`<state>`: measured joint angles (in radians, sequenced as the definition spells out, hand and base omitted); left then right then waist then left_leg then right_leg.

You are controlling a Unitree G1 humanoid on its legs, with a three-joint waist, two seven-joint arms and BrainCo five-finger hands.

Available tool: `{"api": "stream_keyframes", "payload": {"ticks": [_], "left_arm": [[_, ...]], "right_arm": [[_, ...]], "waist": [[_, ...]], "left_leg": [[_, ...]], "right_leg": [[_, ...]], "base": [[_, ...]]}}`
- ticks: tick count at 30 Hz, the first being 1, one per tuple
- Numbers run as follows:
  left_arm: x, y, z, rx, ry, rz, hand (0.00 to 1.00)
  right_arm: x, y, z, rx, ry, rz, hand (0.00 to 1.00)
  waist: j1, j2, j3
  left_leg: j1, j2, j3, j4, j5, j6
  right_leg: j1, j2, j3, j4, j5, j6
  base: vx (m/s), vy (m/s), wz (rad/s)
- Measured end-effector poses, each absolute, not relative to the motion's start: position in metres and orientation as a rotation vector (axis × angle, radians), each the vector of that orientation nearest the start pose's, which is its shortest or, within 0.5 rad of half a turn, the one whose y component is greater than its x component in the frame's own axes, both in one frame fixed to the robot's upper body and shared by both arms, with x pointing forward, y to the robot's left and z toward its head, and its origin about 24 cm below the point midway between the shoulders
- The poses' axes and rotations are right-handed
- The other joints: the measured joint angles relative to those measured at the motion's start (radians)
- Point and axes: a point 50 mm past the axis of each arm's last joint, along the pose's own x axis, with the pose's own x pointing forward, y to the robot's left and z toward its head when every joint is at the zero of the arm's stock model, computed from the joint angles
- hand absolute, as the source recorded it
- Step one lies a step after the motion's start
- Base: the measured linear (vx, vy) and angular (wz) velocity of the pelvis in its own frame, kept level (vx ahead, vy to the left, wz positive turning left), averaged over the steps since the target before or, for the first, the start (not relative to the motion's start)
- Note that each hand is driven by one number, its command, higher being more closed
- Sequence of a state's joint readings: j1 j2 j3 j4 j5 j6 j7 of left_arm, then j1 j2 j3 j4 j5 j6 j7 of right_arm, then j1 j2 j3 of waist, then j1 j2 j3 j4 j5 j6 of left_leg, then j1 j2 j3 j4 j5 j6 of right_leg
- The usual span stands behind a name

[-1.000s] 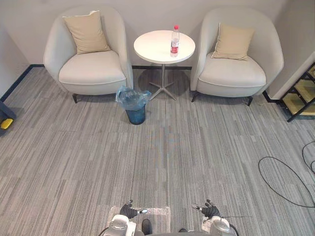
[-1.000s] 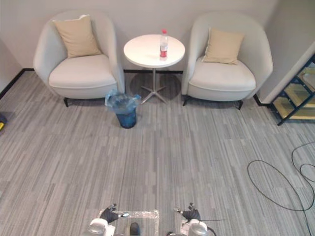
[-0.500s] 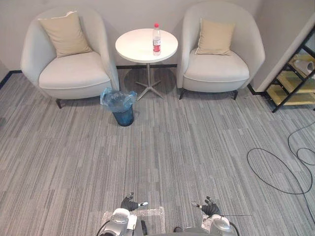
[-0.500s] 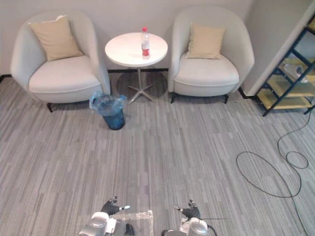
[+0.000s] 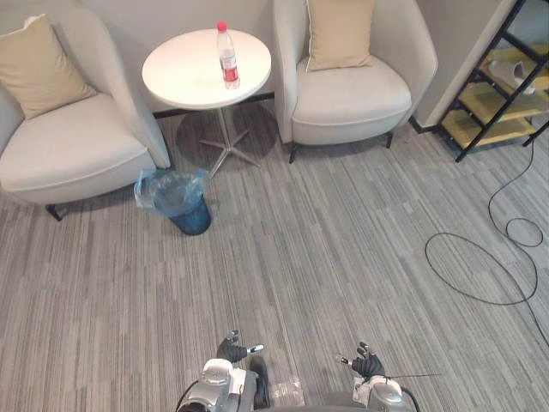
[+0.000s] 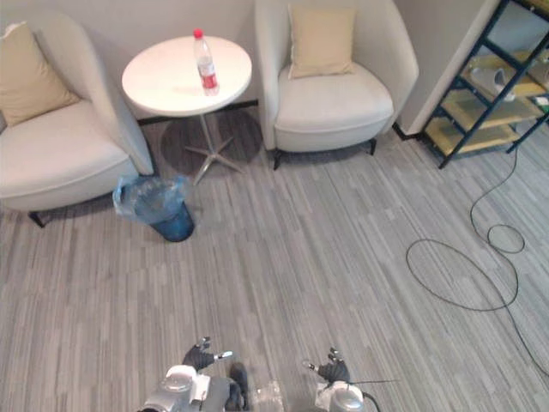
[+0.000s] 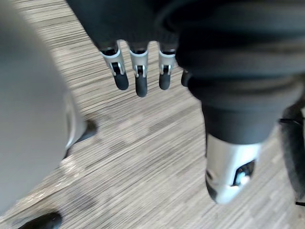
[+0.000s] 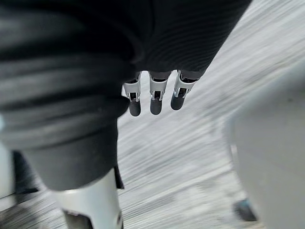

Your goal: Gather rubbish on tea table into small bin, then transfer packed bag to large trash can.

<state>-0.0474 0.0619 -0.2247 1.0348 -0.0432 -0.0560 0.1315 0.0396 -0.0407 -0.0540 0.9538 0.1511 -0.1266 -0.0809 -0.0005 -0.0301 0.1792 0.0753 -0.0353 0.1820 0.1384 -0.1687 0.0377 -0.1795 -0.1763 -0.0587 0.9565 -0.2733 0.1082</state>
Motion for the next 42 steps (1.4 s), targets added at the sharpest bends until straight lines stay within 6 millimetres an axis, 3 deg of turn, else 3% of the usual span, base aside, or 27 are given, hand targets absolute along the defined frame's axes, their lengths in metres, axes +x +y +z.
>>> {"api": "stream_keyframes", "payload": {"ticks": [1,3,4,5,6,7,8,12,14,16,18,20,22,23,24,25,27,28,30,32,33,35,36,39,40,41,42], "left_arm": [[0.152,0.149,-0.146,0.194,0.928,-0.032,0.0],[0.153,0.149,-0.145,0.19,0.926,-0.028,0.0],[0.153,0.15,-0.146,0.178,0.931,-0.014,0.0],[0.151,0.151,-0.147,0.176,0.939,-0.009,0.0],[0.15,0.153,-0.147,0.181,0.944,-0.006,0.0],[0.149,0.154,-0.148,0.183,0.945,-0.005,0.0],[0.146,0.148,-0.15,0.153,0.965,-0.001,0.0],[0.144,0.143,-0.151,0.082,0.979,0.042,0.0],[0.148,0.14,-0.149,0.04,0.96,0.07,0.0],[0.153,0.139,-0.145,0.01,0.923,0.09,0.0],[0.156,0.137,-0.143,0.003,0.908,0.087,0.0],[0.159,0.135,-0.141,0.002,0.889,0.079,0.0],[0.161,0.133,-0.14,0.014,0.876,0.06,0.0],[0.161,0.131,-0.14,0.03,0.877,0.036,0.0],[0.161,0.13,-0.14,0.032,0.877,0.031,0.0],[0.161,0.133,-0.14,0.072,0.877,0.007,0.0],[0.162,0.138,-0.141,0.105,0.885,-0.006,0.0],[0.163,0.142,-0.141,0.116,0.888,-0.007,0.0],[0.16,0.142,-0.142,0.12,0.898,-0.012,0.0],[0.153,0.144,-0.146,0.152,0.931,-0.032,0.0],[0.154,0.145,-0.146,0.158,0.933,-0.036,0.0],[0.15,0.146,-0.148,0.163,0.953,-0.035,0.0],[0.149,0.147,-0.149,0.163,0.957,-0.032,0.0],[0.149,0.148,-0.149,0.158,0.96,-0.023,0.0],[0.146,0.149,-0.15,0.158,0.966,-0.022,0.0],[0.142,0.15,-0.151,0.158,0.976,-0.02,0.0],[0.14,0.151,-0.152,0.158,0.982,-0.018,0.0]], "right_arm": [[0.14,-0.179,-0.142,0.082,0.86,-0.233,0.0],[0.143,-0.179,-0.141,0.08,0.852,-0.227,0.0],[0.148,-0.179,-0.139,0.07,0.84,-0.219,0.0],[0.149,-0.179,-0.139,0.069,0.838,-0.217,0.0],[0.145,-0.178,-0.141,0.07,0.853,-0.217,0.0],[0.142,-0.177,-0.142,0.07,0.861,-0.217,0.0],[0.148,-0.188,-0.14,0.043,0.851,-0.223,0.0],[0.148,-0.191,-0.141,0.045,0.864,-0.242,0.0],[0.14,-0.192,-0.143,0.046,0.88,-0.249,0.0],[0.136,-0.192,-0.145,0.044,0.888,-0.249,0.0],[0.136,-0.19,-0.145,0.055,0.887,-0.251,0.0],[0.139,-0.188,-0.144,0.081,0.882,-0.261,0.0],[0.138,-0.188,-0.145,0.084,0.886,-0.264,0.0],[0.136,-0.188,-0.145,0.081,0.892,-0.265,0.0],[0.136,-0.189,-0.146,0.08,0.893,-0.266,0.0],[0.131,-0.184,-0.149,0.085,0.924,-0.258,0.0],[0.129,-0.176,-0.152,0.097,0.94,-0.24,0.0],[0.128,-0.174,-0.152,0.102,0.948,-0.234,0.0],[0.129,-0.174,-0.152,0.101,0.949,-0.231,0.0],[0.132,-0.176,-0.15,0.085,0.93,-0.217,0.0],[0.133,-0.176,-0.15,0.083,0.927,-0.214,0.0],[0.136,-0.177,-0.148,0.079,0.911,-0.211,0.0],[0.137,-0.178,-0.147,0.076,0.904,-0.21,0.0],[0.142,-0.178,-0.145,0.077,0.888,-0.207,0.0],[0.143,-0.178,-0.145,0.077,0.887,-0.207,0.0],[0.144,-0.178,-0.145,0.077,0.887,-0.205,0.0],[0.137,-0.178,-0.148,0.078,0.912,-0.209,0.0]], "waist": [[0.0,-0.003,0.001],[-0.006,-0.003,0.002],[-0.016,0.004,0.006],[-0.022,0.003,0.006],[-0.025,-0.015,0.0],[-0.025,-0.028,0.0],[-0.016,0.016,0.026],[-0.017,0.044,0.026],[-0.013,0.046,0.028],[0.006,0.045,0.032],[0.013,0.042,0.028],[0.018,0.041,0.027],[0.026,0.039,0.025],[0.028,0.042,0.021],[0.029,0.043,0.02],[0.052,0.016,0.002],[0.048,-0.01,-0.007],[0.053,-0.017,-0.011],[0.059,-0.02,-0.014],[0.041,-0.02,-0.014],[0.035,-0.02,-0.014],[0.035,-0.012,-0.008],[0.025,-0.01,-0.007],[0.007,-0.005,-0.007],[0.004,-0.004,-0.007],[0.001,-0.009,-0.01],[0.0,-0.03,-0.02]], "left_leg": [[0.056,0.011,-0.011,-0.034,0.0,0.0],[0.074,0.03,-0.036,-0.037,0.0,0.0],[0.083,0.063,-0.067,-0.039,-0.002,-0.004],[0.085,0.078,-0.087,-0.039,-0.007,-0.011],[0.091,0.066,-0.11,-0.037,-0.023,-0.042],[0.099,0.06,-0.118,-0.036,-0.034,-0.06],[0.119,0.114,-0.149,-0.025,-0.078,-0.112],[0.084,0.163,-0.176,0.092,-0.076,-0.117],[-0.012,0.193,-0.192,0.373,-0.063,-0.143],[-0.156,0.259,-0.168,0.719,0.029,-0.18],[-0.224,0.272,-0.104,0.772,-0.04,-0.149],[-0.293,0.24,-0.032,0.653,-0.083,-0.116],[-0.314,0.166,-0.028,0.407,-0.067,-0.11],[-0.306,0.118,-0.036,0.193,0.006,-0.11],[-0.299,0.106,-0.042,0.138,0.055,-0.105],[-0.254,0.059,-0.04,0.067,0.145,-0.082],[-0.265,0.041,-0.028,0.1,0.108,-0.051],[-0.273,0.038,-0.022,0.155,0.056,-0.043],[-0.207,0.024,0.006,0.135,0.012,-0.027],[-0.099,0.001,0.005,0.067,-0.009,-0.011],[-0.079,-0.001,-0.001,0.061,-0.015,-0.009],[0.036,-0.007,-0.021,0.009,-0.023,-0.009],[0.093,0.003,-0.04,-0.019,-0.024,-0.008],[0.139,0.042,-0.061,-0.031,-0.027,-0.01],[0.147,0.059,-0.073,-0.031,-0.034,-0.02],[0.158,0.072,-0.102,-0.029,-0.054,-0.045],[0.166,0.062,-0.139,-0.027,-0.091,-0.083]], "right_leg": [[-0.046,-0.004,-0.049,-0.023,-0.028,-0.035],[-0.094,0.007,-0.071,-0.117,-0.044,-0.04],[-0.135,0.046,-0.05,-0.286,-0.026,-0.042],[-0.137,0.07,-0.018,-0.429,0.028,-0.037],[-0.115,0.076,0.02,-0.597,0.149,-0.043],[-0.106,0.07,0.036,-0.652,0.222,-0.05],[-0.099,0.103,0.02,-0.612,0.24,-0.079],[-0.068,0.138,-0.032,-0.599,0.159,-0.11],[0.025,0.155,-0.055,-0.643,0.127,-0.126],[0.123,0.177,-0.076,-0.671,0.082,-0.16],[0.175,0.174,-0.078,-0.698,0.068,-0.163],[0.22,0.153,-0.08,-0.752,0.069,-0.155],[0.253,0.123,-0.072,-0.777,0.064,-0.126],[0.277,0.108,-0.065,-0.793,0.051,-0.104],[0.287,0.107,-0.062,-0.798,0.046,-0.096],[0.317,0.08,-0.023,-0.828,0.035,-0.072],[0.323,0.057,-0.013,-0.832,0.04,-0.064],[0.32,0.046,0.009,-0.798,0.04,-0.063],[0.261,0.031,0.051,-0.6,0.026,-0.037],[0.108,0.003,0.078,-0.208,0.094,0.107],[0.083,-0.002,0.077,-0.143,0.092,0.105],[0.005,-0.02,0.031,0.013,0.031,0.042],[-0.025,-0.02,-0.02,-0.019,-0.005,0.002],[-0.078,0.003,-0.073,-0.223,-0.014,-0.028],[-0.092,0.022,-0.066,-0.341,0.014,-0.039],[-0.096,0.049,-0.039,-0.52,0.099,-0.047],[-0.092,0.057,0.006,-0.65,0.294,-0.044]], "base": [[0.35,-0.081,0.38],[0.33,-0.153,0.5],[0.37,-0.273,0.6],[0.38,-0.291,0.78],[0.27,-0.221,0.58],[0.36,-0.286,0.52],[0.34,-0.271,0.31],[0.31,-0.255,0.23],[0.23,-0.188,0.44],[0.23,-0.139,0.3],[0.26,-0.078,0.11],[0.35,0.0,-0.09],[0.33,0.093,-0.15],[0.22,0.089,-0.07],[0.49,0.208,-0.3],[0.46,0.15,-0.21],[0.49,0.164,-0.06],[0.42,0.195,-0.12],[0.42,0.207,-0.31],[0.36,0.153,-0.07],[0.32,0.068,0.13],[0.43,0.024,0.27],[0.3,-0.017,0.4],[0.37,-0.113,0.57],[0.28,-0.177,0.46],[0.51,-0.348,0.66],[0.38,-0.271,0.59]]}}
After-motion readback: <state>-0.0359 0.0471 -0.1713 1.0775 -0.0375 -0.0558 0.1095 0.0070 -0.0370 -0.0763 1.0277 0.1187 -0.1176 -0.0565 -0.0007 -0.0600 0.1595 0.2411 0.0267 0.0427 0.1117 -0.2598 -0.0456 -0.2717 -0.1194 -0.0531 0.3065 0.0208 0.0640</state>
